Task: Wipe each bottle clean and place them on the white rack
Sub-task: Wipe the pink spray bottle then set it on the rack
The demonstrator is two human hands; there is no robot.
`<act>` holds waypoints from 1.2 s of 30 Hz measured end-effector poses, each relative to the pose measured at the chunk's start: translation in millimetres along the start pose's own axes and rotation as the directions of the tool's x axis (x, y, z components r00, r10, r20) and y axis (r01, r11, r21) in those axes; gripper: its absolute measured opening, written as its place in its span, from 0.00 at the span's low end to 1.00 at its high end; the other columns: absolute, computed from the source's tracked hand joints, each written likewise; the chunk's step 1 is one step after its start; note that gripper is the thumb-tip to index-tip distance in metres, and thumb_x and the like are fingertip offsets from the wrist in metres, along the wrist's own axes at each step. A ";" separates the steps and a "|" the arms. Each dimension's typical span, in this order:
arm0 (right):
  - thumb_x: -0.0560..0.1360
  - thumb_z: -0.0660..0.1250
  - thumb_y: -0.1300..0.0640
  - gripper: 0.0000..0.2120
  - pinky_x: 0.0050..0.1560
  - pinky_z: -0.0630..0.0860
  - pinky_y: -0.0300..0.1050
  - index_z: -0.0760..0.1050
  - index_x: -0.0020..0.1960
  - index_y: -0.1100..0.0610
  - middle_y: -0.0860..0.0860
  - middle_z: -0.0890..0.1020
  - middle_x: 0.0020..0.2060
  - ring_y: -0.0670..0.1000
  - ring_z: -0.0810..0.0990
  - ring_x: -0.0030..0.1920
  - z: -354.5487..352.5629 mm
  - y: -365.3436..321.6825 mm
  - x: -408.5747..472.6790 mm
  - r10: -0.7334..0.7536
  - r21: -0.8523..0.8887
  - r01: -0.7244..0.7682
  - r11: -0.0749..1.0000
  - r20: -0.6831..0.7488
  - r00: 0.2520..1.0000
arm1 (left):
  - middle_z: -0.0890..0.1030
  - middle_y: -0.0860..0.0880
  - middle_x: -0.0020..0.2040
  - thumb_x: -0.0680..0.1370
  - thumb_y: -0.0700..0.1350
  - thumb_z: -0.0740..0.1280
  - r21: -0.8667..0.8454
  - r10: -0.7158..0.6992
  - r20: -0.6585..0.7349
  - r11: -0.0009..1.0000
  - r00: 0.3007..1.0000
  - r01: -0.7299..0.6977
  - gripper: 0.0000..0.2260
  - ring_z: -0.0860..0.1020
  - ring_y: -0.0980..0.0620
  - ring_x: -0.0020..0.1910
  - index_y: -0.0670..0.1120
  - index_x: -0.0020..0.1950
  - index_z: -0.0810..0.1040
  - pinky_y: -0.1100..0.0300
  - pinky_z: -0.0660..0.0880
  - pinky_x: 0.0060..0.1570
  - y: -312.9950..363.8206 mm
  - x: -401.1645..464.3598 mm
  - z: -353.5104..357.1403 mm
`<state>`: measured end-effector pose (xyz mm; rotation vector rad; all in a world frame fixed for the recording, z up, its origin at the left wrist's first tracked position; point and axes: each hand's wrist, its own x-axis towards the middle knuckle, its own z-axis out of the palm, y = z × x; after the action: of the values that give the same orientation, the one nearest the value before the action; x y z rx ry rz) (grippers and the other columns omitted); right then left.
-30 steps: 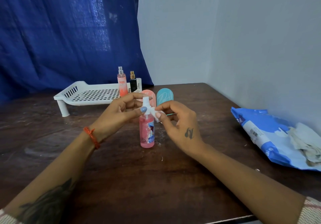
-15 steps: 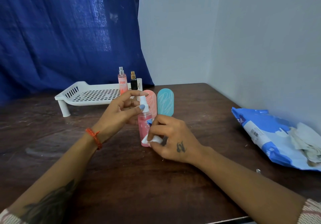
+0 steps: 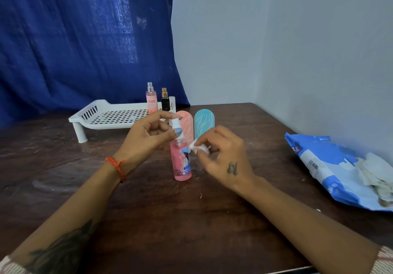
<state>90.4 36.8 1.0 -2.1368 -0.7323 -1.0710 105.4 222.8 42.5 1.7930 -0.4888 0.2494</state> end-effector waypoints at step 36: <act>0.70 0.71 0.58 0.06 0.40 0.76 0.34 0.76 0.44 0.57 0.49 0.79 0.41 0.43 0.76 0.42 8.8 -12.3 -3.2 0.037 0.127 -0.058 0.990 0.165 0.986 | 0.82 0.42 0.46 0.73 0.40 0.69 0.056 -0.006 0.059 0.998 0.998 0.003 0.16 0.83 0.52 0.43 0.54 0.57 0.75 0.63 0.78 0.31 2.8 -3.5 1.6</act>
<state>84.3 50.6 -2.3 -2.1334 -0.7999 -0.8078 100.9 221.3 43.1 1.8597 -0.5247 0.2087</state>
